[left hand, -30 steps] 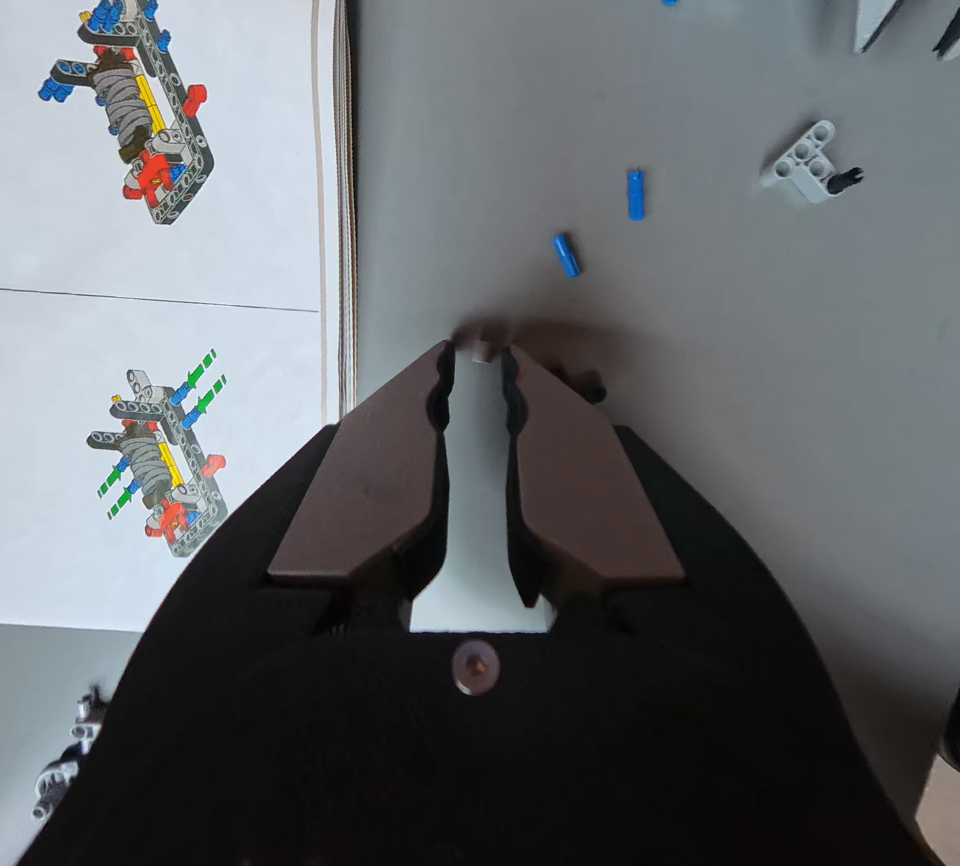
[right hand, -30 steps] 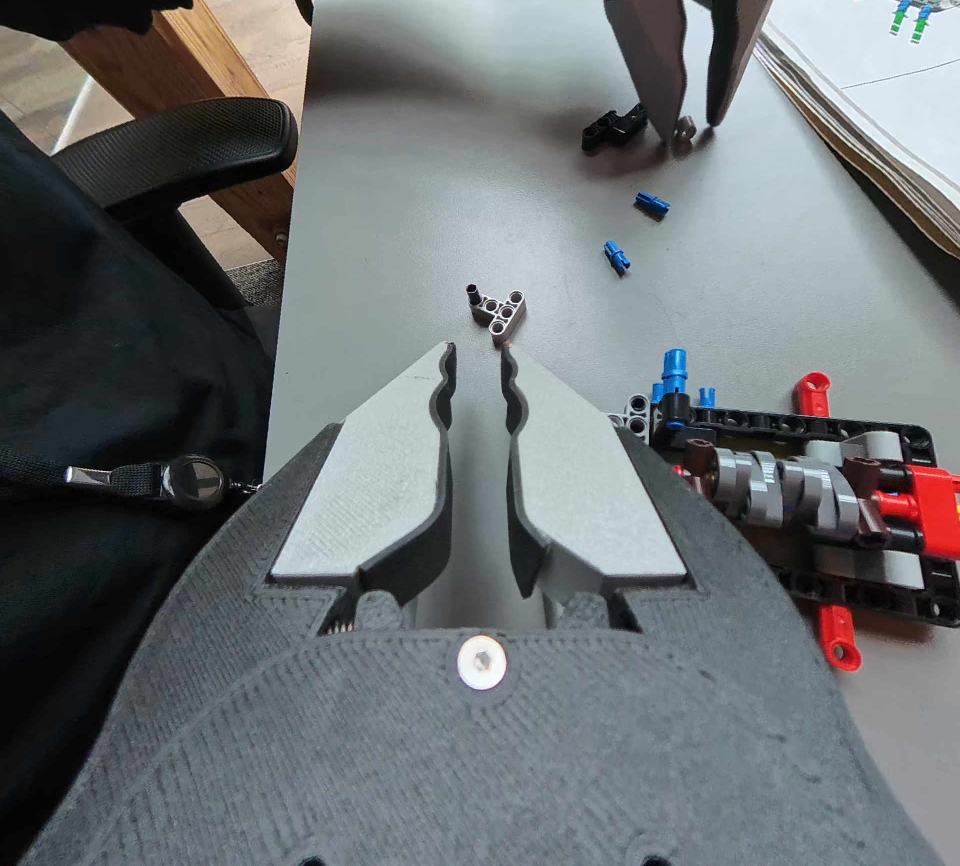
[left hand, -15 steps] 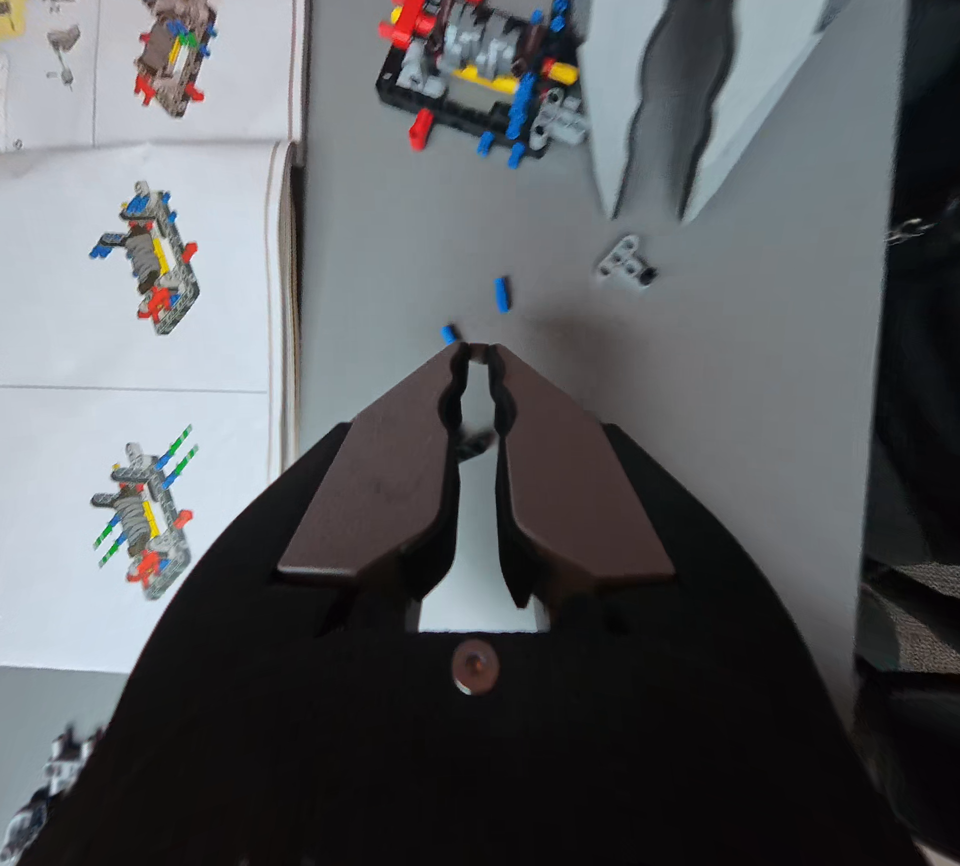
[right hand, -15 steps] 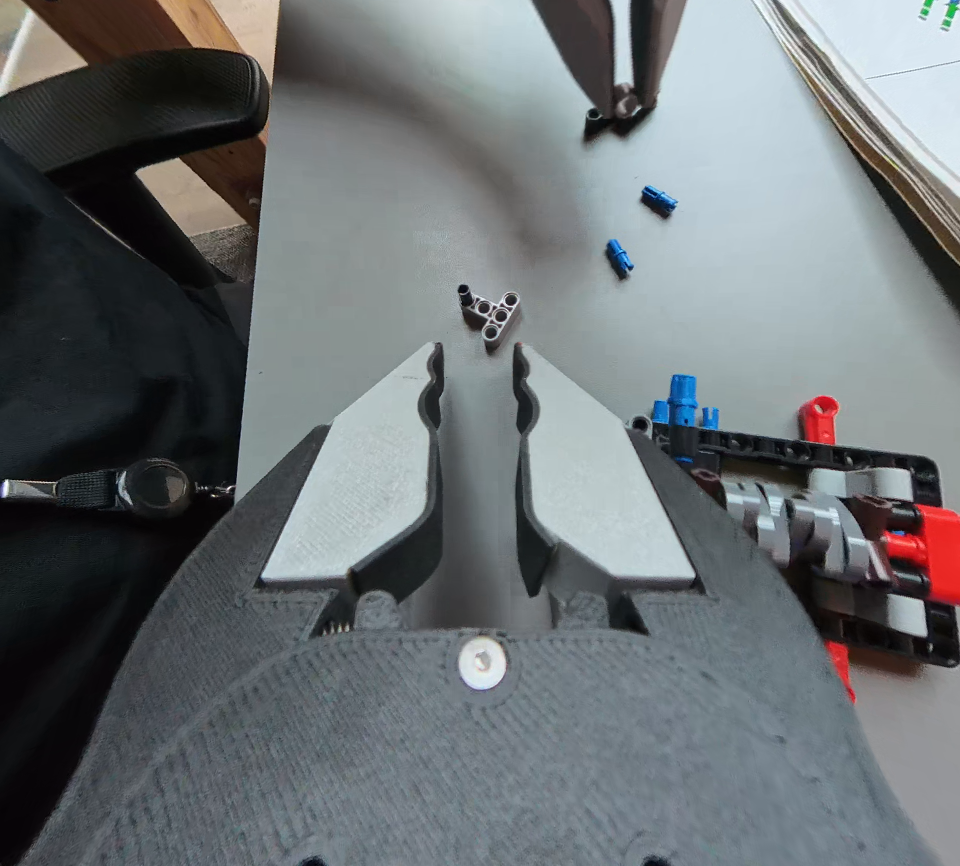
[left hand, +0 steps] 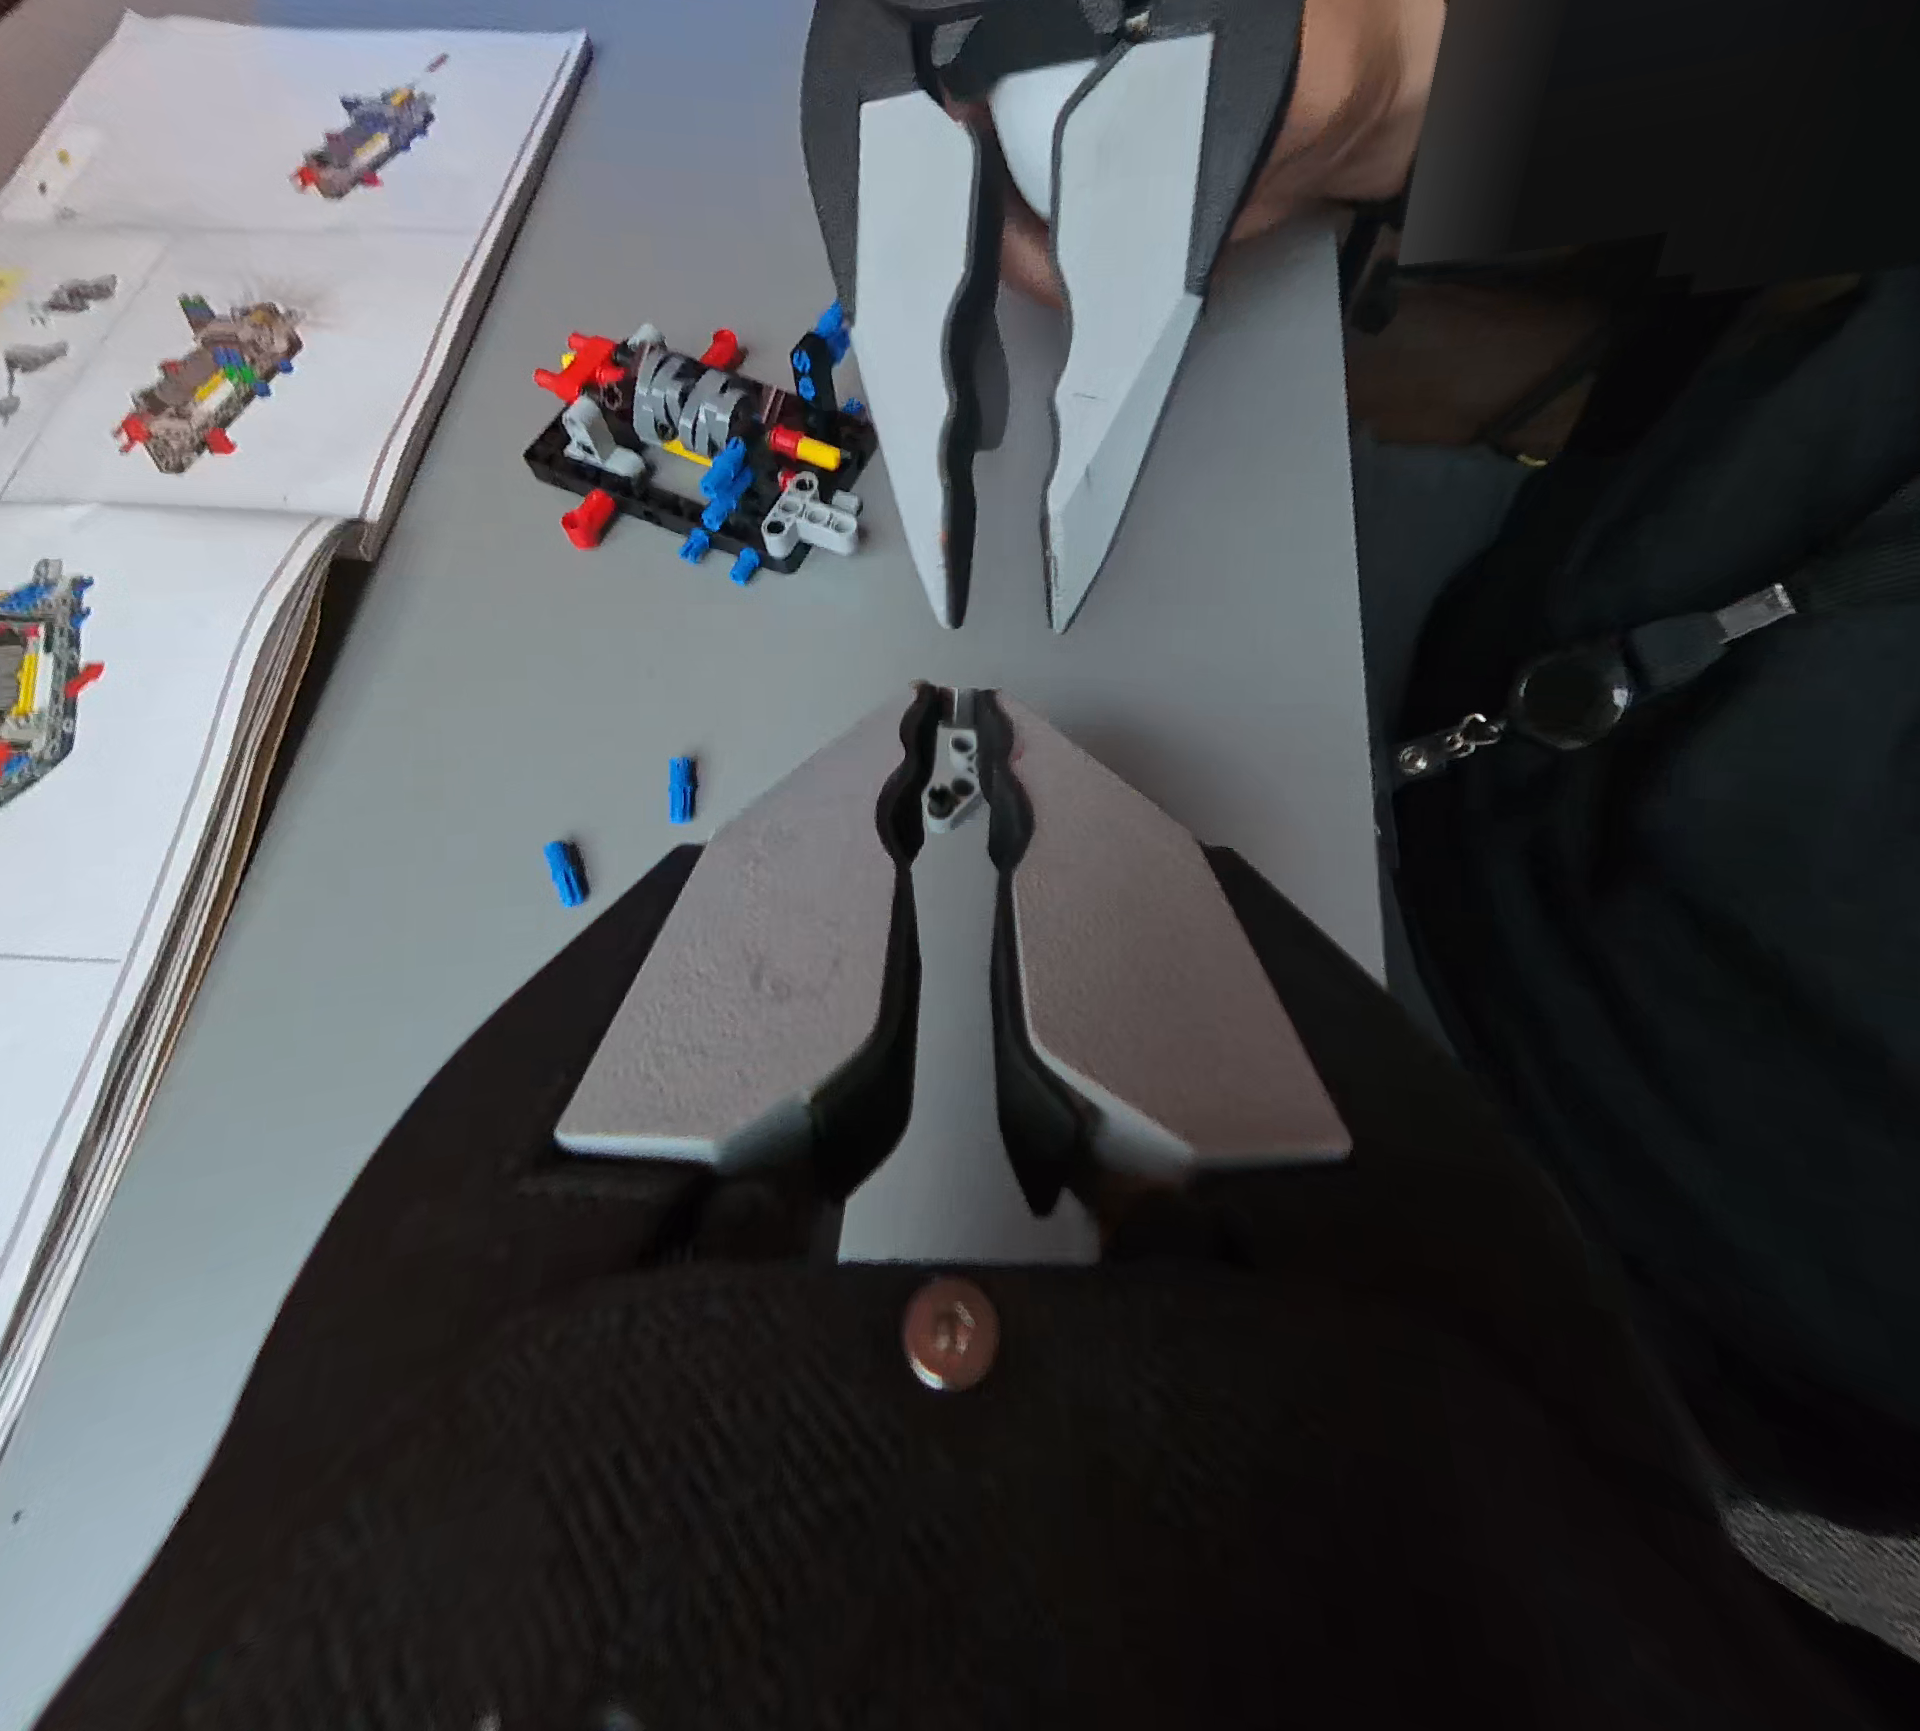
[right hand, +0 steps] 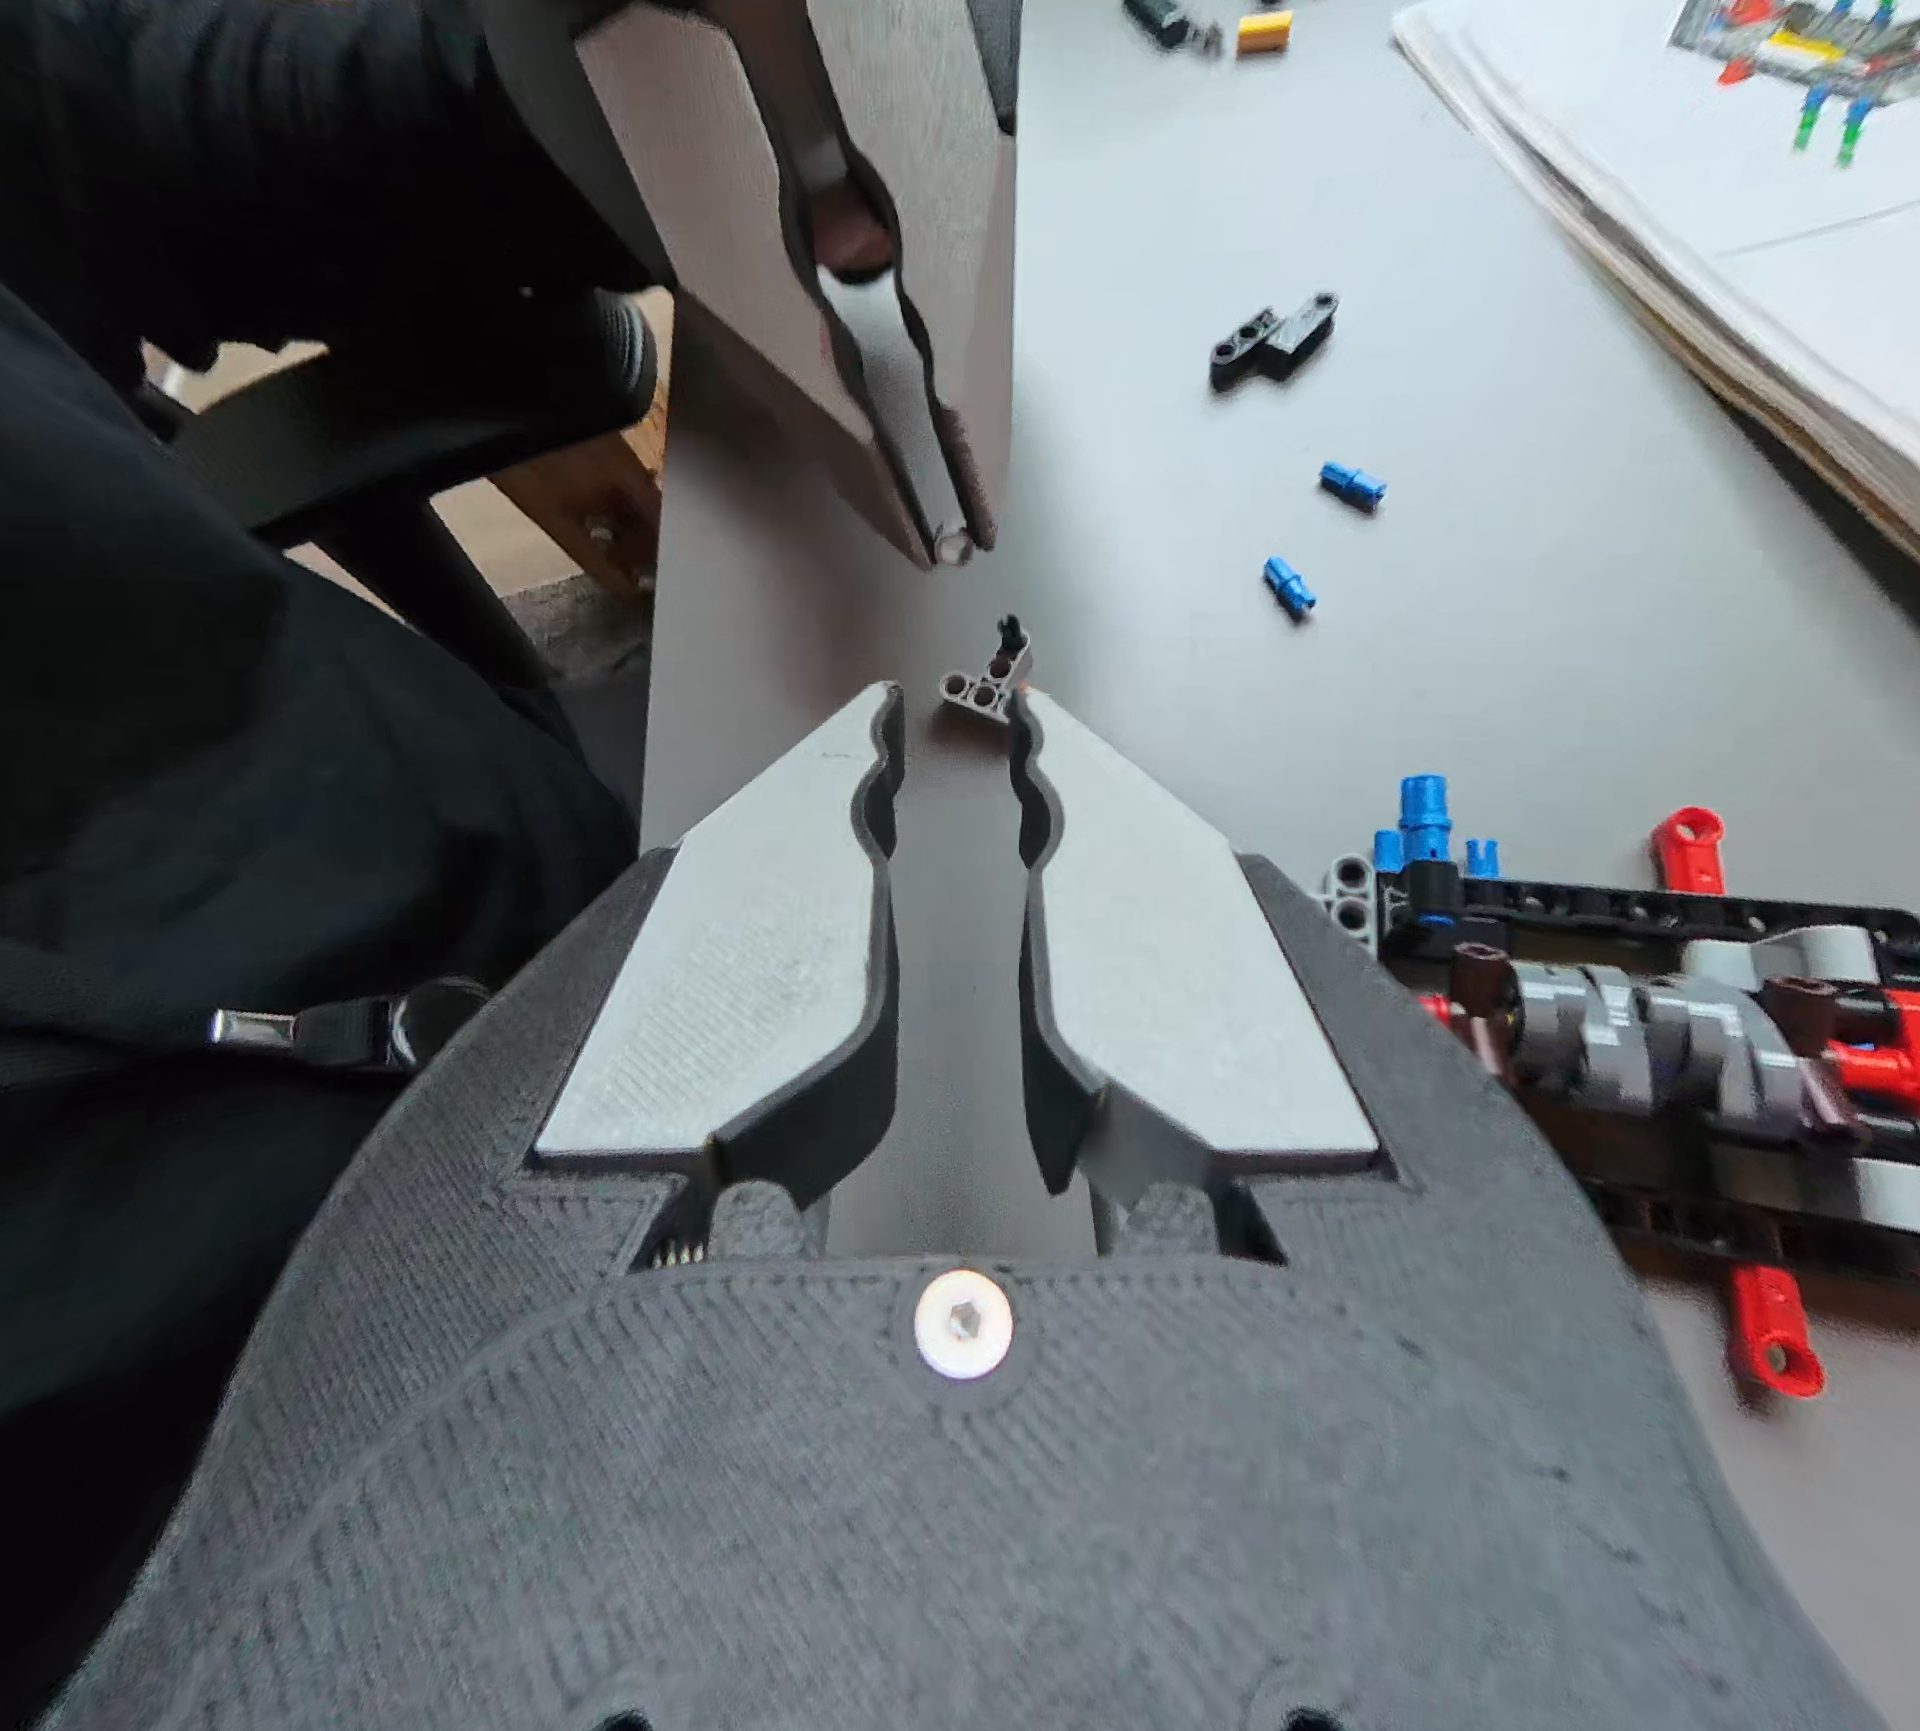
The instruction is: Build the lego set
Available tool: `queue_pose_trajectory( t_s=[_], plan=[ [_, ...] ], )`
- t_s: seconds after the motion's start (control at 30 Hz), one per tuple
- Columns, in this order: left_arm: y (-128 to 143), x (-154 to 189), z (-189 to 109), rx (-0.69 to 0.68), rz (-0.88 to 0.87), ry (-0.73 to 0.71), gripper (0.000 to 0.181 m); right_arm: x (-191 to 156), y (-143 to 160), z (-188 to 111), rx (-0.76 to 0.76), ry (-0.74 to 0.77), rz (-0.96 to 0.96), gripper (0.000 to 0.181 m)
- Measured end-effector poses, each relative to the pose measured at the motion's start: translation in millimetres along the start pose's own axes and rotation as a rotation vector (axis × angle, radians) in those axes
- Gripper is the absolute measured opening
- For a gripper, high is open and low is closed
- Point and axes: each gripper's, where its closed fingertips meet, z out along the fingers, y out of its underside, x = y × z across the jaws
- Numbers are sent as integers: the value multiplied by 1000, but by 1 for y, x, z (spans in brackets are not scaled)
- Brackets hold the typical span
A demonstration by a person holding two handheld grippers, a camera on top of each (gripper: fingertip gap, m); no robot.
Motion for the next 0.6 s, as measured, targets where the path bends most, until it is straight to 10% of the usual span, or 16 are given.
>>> queue_pose_trajectory(
  t_s=[0.6],
  plan=[
    [-22,-4,6,25,337,-303,5,2,-31,-10,206,-80,248,5]
  ],
)
